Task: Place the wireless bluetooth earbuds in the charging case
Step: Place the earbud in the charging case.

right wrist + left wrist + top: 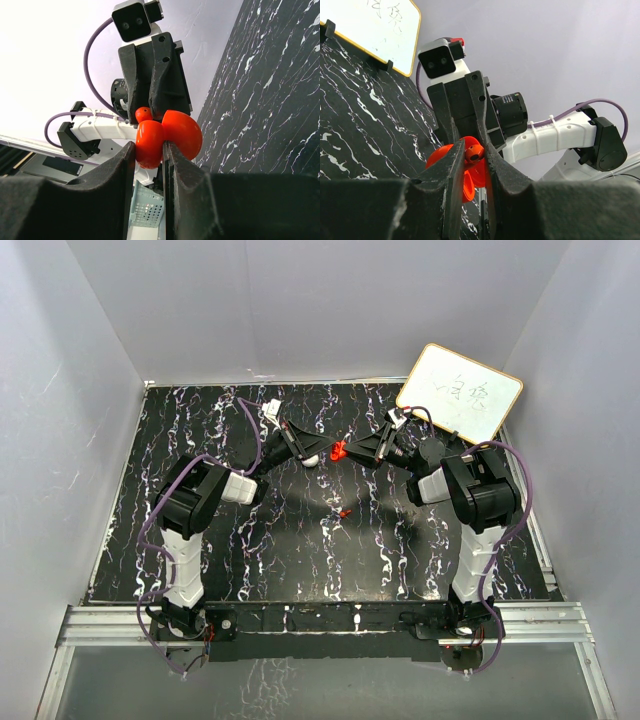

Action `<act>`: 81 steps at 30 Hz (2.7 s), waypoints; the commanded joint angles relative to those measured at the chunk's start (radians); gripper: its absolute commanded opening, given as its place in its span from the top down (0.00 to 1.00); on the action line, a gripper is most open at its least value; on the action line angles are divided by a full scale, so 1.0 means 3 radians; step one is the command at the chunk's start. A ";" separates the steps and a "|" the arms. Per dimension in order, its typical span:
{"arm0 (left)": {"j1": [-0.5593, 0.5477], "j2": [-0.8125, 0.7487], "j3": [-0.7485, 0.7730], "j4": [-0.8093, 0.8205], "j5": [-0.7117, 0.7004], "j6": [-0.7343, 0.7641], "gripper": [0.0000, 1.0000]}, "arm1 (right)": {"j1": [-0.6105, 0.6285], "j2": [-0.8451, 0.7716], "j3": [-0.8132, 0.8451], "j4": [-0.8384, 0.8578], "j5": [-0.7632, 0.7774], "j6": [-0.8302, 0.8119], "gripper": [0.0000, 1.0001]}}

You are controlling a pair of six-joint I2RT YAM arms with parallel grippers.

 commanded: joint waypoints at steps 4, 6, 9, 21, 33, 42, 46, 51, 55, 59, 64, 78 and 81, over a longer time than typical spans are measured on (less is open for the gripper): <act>0.0020 -0.0185 0.0035 0.0622 -0.0009 0.0047 1.00 | 0.0017 -0.0167 0.0035 0.1132 0.0008 -0.0035 1.00; 0.0020 -0.0187 0.0039 0.0623 -0.0001 0.0043 1.00 | 0.0016 -0.0169 0.0039 0.1136 0.0007 -0.0029 1.00; 0.0020 -0.0191 0.0023 0.0622 -0.0003 0.0042 1.00 | 0.0017 -0.0174 0.0035 0.1134 0.0011 -0.0029 1.00; 0.0025 -0.0229 -0.0029 0.0620 -0.0006 0.0073 0.88 | 0.0016 -0.0194 0.0040 0.1132 0.0021 -0.0008 1.00; 0.0064 -0.0296 -0.0107 0.0617 -0.0030 0.0103 0.64 | 0.0016 -0.0200 0.0051 0.1134 0.0023 -0.0003 1.00; 0.0086 -0.0297 -0.0103 0.0617 -0.0027 0.0083 0.59 | 0.0015 -0.0216 0.0051 0.1135 0.0017 -0.0003 1.00; 0.0117 -0.0293 -0.0123 0.0614 -0.0051 0.0073 0.58 | 0.0016 -0.0230 0.0042 0.1135 0.0021 -0.0002 1.00; 0.0230 -0.0348 -0.0213 0.0614 -0.0080 0.0051 0.52 | 0.0014 -0.0221 0.0043 0.1131 0.0025 0.0002 1.00; 0.0369 -0.0582 -0.0410 0.0465 -0.0105 0.0158 0.27 | 0.0015 -0.0187 0.0054 0.1136 0.0038 0.0012 1.00; 0.0461 -0.0889 -0.0502 0.0105 -0.0089 0.0404 0.01 | 0.0016 -0.0138 0.0069 0.1131 0.0051 0.0025 1.00; 0.0462 -0.1049 -0.0475 -0.0259 0.0009 0.0467 0.01 | 0.0016 -0.0088 0.0096 0.1130 0.0101 0.0060 1.00; 0.0177 -0.1353 -0.0525 -0.0734 0.0224 0.0521 0.01 | 0.0009 0.0004 0.0177 0.1126 0.0164 0.0104 1.00; 0.0109 -0.1389 -0.0524 -0.0783 0.0248 0.0531 0.01 | 0.0008 0.0020 0.0183 0.1127 0.0168 0.0105 1.00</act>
